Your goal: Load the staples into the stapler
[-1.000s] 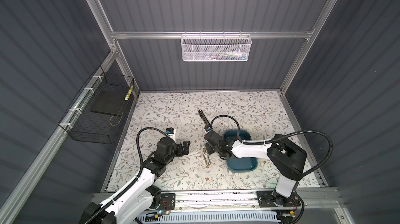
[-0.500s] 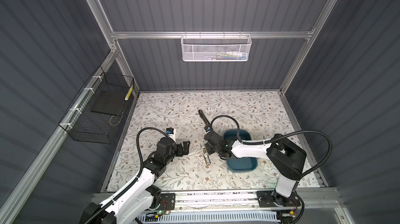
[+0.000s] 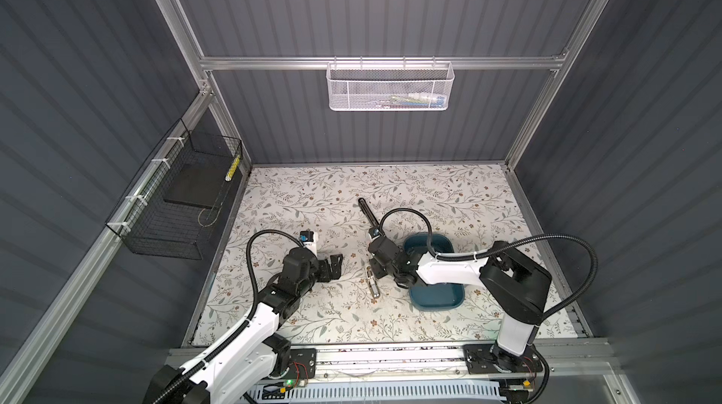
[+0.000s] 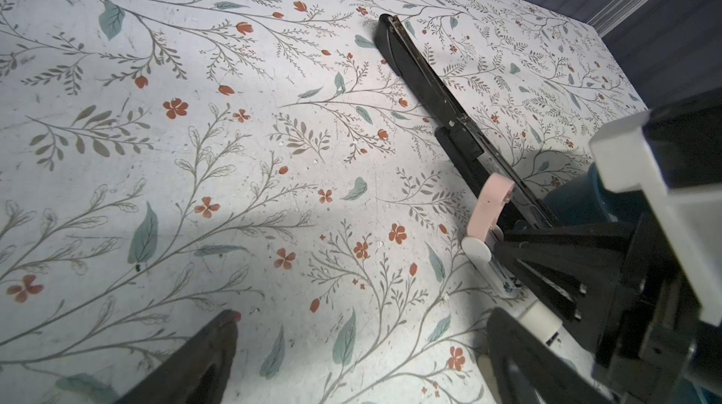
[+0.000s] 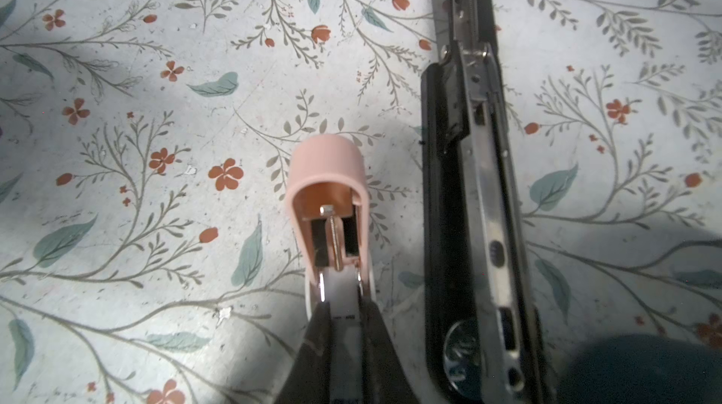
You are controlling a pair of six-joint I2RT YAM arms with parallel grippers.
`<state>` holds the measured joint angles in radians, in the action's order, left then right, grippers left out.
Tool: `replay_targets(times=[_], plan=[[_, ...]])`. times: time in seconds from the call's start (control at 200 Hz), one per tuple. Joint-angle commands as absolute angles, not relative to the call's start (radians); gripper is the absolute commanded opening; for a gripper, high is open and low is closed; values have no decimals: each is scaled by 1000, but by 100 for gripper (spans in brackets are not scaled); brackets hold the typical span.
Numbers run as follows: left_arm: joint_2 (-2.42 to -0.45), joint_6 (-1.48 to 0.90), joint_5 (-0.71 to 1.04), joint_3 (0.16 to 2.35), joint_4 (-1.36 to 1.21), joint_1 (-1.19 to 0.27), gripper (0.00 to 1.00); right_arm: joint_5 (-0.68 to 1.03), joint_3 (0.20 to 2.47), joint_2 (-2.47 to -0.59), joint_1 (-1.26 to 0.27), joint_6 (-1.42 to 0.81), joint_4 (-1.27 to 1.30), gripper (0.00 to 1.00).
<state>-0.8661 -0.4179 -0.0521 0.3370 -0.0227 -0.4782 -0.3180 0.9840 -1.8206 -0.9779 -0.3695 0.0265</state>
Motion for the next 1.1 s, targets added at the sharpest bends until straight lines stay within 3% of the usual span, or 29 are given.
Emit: replay_targets(times=[0.0, 1.091], plan=[[-862, -409, -48, 327, -33, -483, 100, -315, 992, -1838, -978, -387, 7, 6], [-869, -410, -48, 330, -33, -483, 100, -325, 888, -1784, -986, -362, 56, 5]])
